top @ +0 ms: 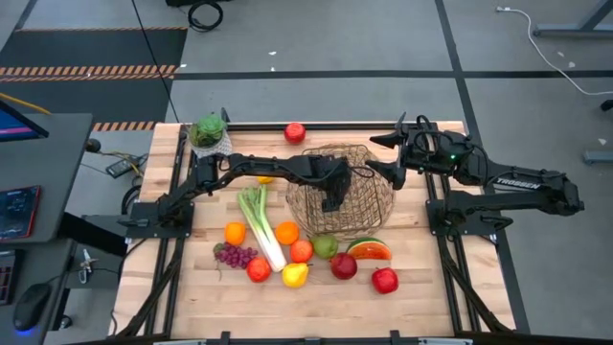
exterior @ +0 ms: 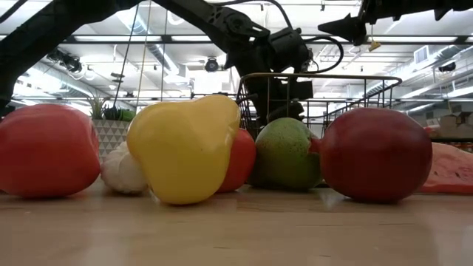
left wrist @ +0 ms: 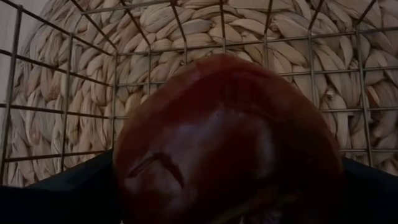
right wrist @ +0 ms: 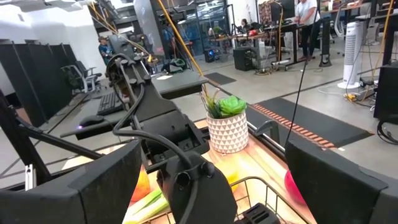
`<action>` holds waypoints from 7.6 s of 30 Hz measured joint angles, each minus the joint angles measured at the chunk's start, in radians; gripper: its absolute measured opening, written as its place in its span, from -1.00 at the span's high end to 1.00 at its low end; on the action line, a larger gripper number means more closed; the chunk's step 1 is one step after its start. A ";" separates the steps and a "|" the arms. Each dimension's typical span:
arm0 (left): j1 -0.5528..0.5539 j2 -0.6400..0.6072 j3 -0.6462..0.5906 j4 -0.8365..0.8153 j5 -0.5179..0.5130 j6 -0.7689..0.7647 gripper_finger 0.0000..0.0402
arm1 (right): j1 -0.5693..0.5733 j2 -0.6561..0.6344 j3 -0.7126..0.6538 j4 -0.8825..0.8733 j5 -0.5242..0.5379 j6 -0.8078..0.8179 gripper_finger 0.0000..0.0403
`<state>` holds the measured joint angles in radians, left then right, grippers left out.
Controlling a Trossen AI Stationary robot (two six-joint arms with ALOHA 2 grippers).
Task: Build produce basket
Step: Put the dark red apple into the brown wire basket
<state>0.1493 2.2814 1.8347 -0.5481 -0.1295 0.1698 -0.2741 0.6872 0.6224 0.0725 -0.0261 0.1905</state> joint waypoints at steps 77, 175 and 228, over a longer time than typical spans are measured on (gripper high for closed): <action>-0.087 -0.002 0.044 0.010 -0.148 0.150 -0.99 | 0.000 0.000 0.000 -0.022 -0.001 0.024 -0.98; -0.086 -0.074 0.103 -0.007 -0.127 0.052 -0.99 | 0.175 0.301 0.016 -0.419 0.364 0.186 -0.98; -0.129 -0.112 0.137 0.024 -0.251 0.228 -0.99 | 0.203 0.279 0.043 -0.329 0.318 0.193 -0.99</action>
<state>0.0204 2.1694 1.9720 -0.5236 -0.3807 0.3982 -0.0708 0.9663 0.6655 -0.2564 0.2915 0.3831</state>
